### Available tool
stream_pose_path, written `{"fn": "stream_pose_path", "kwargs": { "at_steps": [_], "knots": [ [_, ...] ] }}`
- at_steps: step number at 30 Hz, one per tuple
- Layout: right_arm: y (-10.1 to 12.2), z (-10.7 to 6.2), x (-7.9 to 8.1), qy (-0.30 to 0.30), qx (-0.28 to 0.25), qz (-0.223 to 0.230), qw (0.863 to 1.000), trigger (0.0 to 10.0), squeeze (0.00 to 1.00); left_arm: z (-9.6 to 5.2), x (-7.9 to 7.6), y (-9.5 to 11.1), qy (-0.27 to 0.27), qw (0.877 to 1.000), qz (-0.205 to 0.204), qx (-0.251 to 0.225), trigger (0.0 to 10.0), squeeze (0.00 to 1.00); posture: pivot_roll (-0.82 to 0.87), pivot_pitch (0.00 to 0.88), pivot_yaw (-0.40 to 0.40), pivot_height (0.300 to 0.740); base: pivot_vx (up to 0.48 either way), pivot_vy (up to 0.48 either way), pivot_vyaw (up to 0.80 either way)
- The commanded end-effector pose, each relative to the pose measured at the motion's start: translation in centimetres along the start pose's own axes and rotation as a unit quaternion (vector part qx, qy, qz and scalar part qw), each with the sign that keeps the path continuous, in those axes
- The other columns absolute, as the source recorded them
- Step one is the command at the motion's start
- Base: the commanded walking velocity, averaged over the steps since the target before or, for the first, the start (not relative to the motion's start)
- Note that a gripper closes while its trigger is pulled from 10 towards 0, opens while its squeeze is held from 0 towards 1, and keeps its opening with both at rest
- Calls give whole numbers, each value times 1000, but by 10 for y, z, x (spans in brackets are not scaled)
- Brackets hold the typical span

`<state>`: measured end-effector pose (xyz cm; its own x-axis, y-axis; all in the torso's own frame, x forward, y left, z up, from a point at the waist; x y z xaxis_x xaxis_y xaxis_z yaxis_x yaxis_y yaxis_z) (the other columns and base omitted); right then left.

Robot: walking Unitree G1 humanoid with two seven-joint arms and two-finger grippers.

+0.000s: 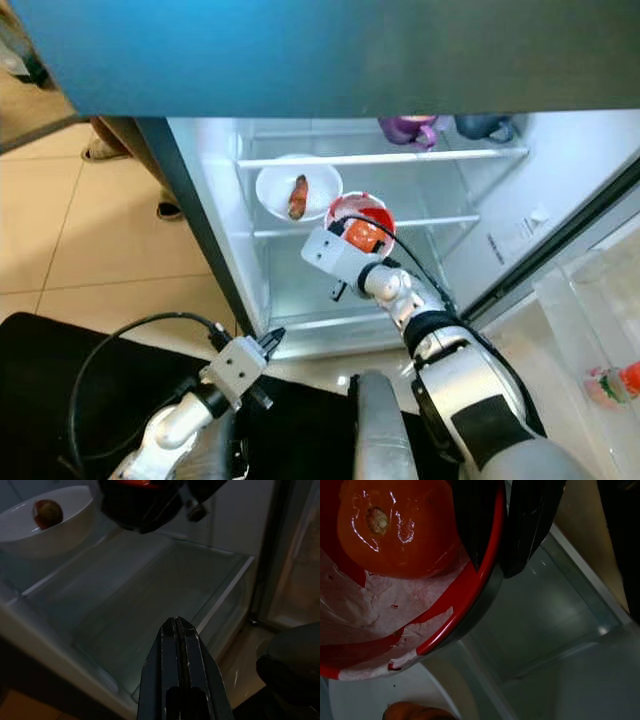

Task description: Restocking fridge

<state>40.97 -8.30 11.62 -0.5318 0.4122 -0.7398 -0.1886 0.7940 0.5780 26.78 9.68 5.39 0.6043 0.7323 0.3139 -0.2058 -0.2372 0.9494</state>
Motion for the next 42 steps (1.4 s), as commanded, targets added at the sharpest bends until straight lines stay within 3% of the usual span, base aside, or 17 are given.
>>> {"fn": "stream_pose_path", "kwargs": {
  "at_steps": [1, 5, 9, 20, 24, 31, 42],
  "knots": [
    [1, 0, -10, -18, 2, 9, 1000, 10000, 0, -5, -3, -4, -16, 1000, 10, 16, 10000, 0, -19, 338, -96, 631, 0, 0, 0],
    [2, 0, -14, -24, 4, 12, 1000, 10000, 0, -5, -2, -2, -15, 1000, 10, 15, 10000, 0, -13, 341, -94, 631, 0, 0, 0],
    [10, 0, -35, -51, 8, 6, 999, 10000, 0, -8, 0, 2, -18, 1000, 17, 14, 10000, 0, 10, 355, -84, 631, 0, 0, 0],
    [22, 0, -60, -92, 20, 1, 996, 10000, 0, -11, 3, 8, -18, 999, 23, 19, 10000, 0, 43, 370, -89, 631, 0, 0, 0],
    [26, 0, -68, -118, 37, -21, 992, 10000, 0, -9, 7, 14, -6, 1000, 29, 10, 10000, 0, 44, 376, -100, 631, 0, 0, 0],
    [33, 0, -74, -161, 38, -80, 983, 10000, 0, 2, 9, 29, 6, 999, 34, -16, 10000, 0, 43, 379, -112, 631, 0, 0, 0],
    [40, 1, -72, -185, 27, -86, 979, 10000, 0, 6, 9, 33, 5, 999, 37, -18, 10000, 0, 44, 388, -125, 631, 0, 0, 0]
  ]
}}
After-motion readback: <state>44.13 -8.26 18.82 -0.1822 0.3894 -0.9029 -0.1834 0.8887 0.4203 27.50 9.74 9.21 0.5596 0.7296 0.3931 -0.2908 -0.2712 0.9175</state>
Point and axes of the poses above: a point about 5 cm out from each wrist's last joint towards the gripper, its own z axis pointing out of the wrist towards the gripper, its own y axis along the axis of the wrist's last joint, x = y × z, the point moved 3 cm from there along z, pointing out of the wrist towards the gripper, and after that the axes turned 8 degrees about -z, right-handed, at the moved point
